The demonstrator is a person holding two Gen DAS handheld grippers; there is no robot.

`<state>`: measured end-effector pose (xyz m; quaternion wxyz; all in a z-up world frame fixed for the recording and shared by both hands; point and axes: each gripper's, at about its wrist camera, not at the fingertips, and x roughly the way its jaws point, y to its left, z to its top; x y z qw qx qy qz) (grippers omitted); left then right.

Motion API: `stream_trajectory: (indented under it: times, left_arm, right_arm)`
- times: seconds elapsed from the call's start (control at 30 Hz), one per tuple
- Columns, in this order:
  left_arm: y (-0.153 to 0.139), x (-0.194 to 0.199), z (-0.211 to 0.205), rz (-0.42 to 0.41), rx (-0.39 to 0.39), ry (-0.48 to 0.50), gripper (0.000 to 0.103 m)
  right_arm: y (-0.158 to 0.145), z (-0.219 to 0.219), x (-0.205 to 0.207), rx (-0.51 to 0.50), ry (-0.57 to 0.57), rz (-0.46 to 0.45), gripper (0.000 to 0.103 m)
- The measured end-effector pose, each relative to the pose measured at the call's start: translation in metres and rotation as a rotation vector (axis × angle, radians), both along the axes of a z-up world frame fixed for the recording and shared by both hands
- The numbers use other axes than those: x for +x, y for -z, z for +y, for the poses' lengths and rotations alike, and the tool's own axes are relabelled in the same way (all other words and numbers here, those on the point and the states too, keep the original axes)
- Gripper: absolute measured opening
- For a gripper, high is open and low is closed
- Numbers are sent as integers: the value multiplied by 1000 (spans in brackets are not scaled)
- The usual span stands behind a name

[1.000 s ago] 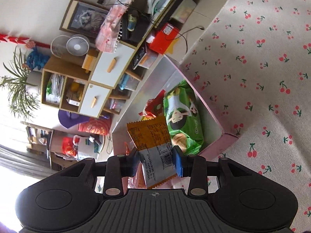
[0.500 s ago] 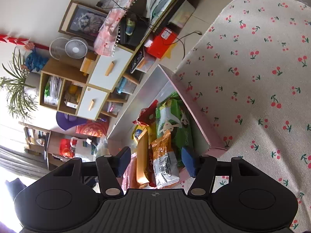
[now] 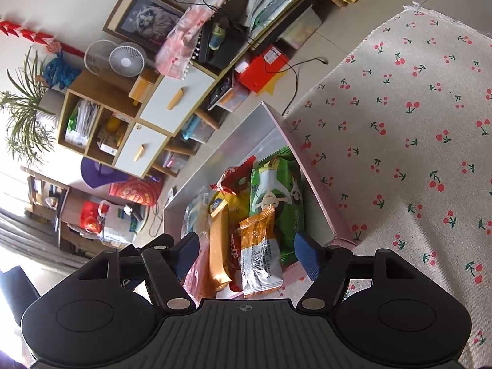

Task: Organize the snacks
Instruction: 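Open the left tool into the pink box while the right tool releases the orange packet inside, then move the left tool to the silver-and-white bar while the right tool approaches the white-and-yellow bread packet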

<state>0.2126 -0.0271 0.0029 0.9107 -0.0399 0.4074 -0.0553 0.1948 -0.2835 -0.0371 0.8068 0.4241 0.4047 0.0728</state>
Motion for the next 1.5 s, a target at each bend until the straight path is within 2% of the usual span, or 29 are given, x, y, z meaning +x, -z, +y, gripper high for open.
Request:
stream_trajectory:
  times: [0.3, 0.33, 0.37, 0.4, 0.6, 0.73, 0.83, 1.0, 1.1, 1.27, 1.5]
  left_arm:
    - [0, -22, 17, 34, -34, 8, 79]
    - [1, -25, 20, 37, -40, 8, 81]
    - [2, -27, 24, 42, -46, 8, 82]
    - [2, -31, 27, 48, -53, 5, 84]
    - [6, -49, 47, 75, -63, 5, 92]
    - [9, -62, 60, 83, -53, -3, 98]
    - [16, -69, 72, 92, -73, -21, 100]
    - [28, -76, 87, 163, -78, -14, 100]
    - [31, -83, 91, 169, -56, 44, 100]
    - [39, -94, 98, 155, 34, 182, 100]
    - [43, -110, 103, 124, 64, 390, 100]
  right_arm:
    - [-17, 13, -12, -65, -48, -22, 71]
    - [-19, 15, -14, -77, -56, -26, 73]
    - [-21, 18, -16, -94, -64, -32, 82]
    - [-23, 20, -18, -110, -70, -41, 85]
    - [-32, 42, -31, -205, -148, -60, 85]
    - [-32, 57, -41, -261, -186, -62, 86]
    - [-29, 67, -45, -296, -217, -55, 86]
    - [-23, 85, -56, -386, -277, -53, 88]
    - [-17, 95, -63, -420, -309, -56, 92]
    - [-4, 116, -69, -464, -356, -33, 92]
    - [13, 152, -67, -488, -415, 0, 92]
